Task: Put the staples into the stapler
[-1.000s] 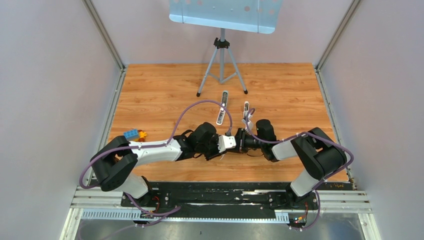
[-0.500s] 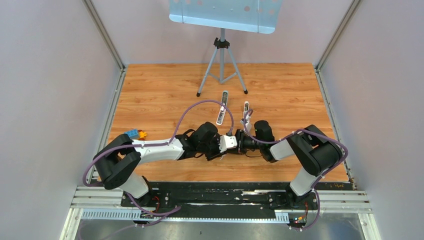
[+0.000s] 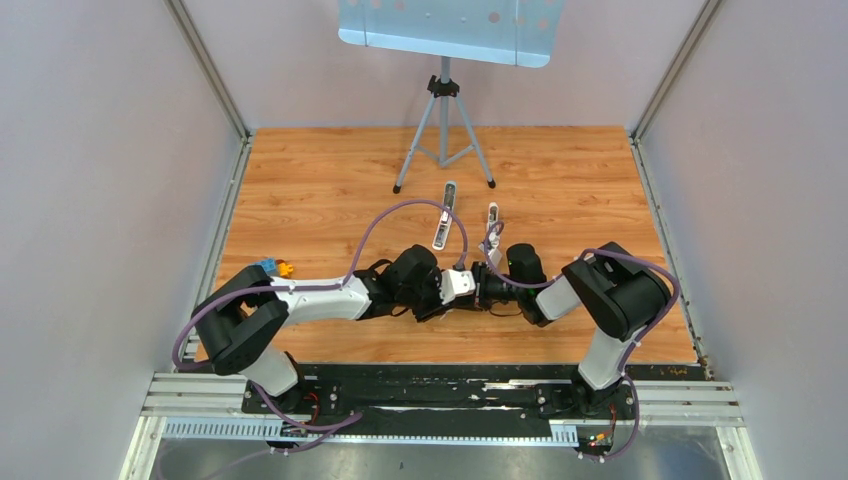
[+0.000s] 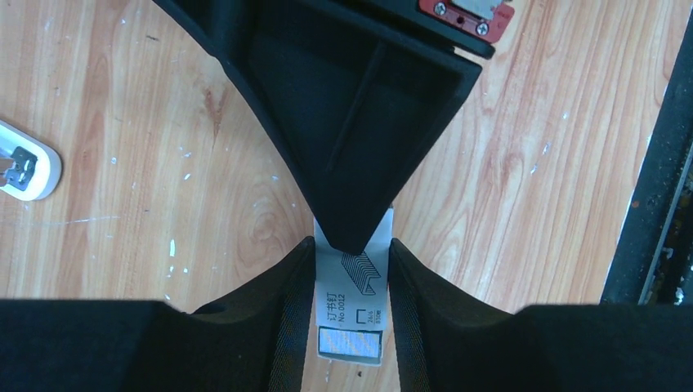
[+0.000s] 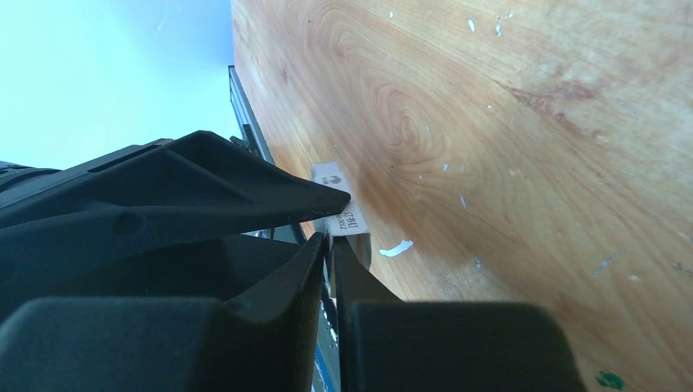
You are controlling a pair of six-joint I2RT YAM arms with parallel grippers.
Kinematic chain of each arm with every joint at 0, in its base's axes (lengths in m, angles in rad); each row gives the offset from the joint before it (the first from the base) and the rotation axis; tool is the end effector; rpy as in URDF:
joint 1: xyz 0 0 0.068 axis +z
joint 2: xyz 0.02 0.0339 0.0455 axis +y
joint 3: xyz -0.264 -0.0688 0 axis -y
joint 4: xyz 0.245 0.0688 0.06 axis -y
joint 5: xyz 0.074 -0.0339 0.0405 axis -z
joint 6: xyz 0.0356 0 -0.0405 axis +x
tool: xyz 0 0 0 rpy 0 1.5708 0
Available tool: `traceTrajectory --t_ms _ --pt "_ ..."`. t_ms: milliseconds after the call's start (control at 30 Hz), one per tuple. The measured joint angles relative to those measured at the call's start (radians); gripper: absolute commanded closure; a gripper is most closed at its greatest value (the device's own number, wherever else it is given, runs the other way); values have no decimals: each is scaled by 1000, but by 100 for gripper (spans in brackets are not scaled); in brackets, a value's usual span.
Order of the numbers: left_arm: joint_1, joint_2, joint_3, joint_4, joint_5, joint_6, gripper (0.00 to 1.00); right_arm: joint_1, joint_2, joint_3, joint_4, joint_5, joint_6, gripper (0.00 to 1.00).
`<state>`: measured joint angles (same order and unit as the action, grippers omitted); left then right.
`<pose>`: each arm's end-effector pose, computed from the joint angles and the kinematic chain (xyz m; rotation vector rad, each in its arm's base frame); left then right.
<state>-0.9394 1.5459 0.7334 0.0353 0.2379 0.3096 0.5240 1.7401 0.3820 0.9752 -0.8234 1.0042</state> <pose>0.1720 -0.2494 0.1646 1.4971 1.8721 -0.5828 0.2172 0.1557 0.1102 -0.1066 2.2841 1.7162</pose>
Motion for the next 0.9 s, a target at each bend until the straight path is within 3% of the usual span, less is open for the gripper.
traceTrajectory --t_ms 167,767,900 --pt "0 0 0 29 -23 -4 51 4 13 -7 40 -14 14 100" --pt "-5 -85 -14 -104 -98 58 44 -10 26 -50 95 -76 16 100" --pt "-5 -63 6 -164 -80 79 37 -10 26 -54 95 -86 11 100"
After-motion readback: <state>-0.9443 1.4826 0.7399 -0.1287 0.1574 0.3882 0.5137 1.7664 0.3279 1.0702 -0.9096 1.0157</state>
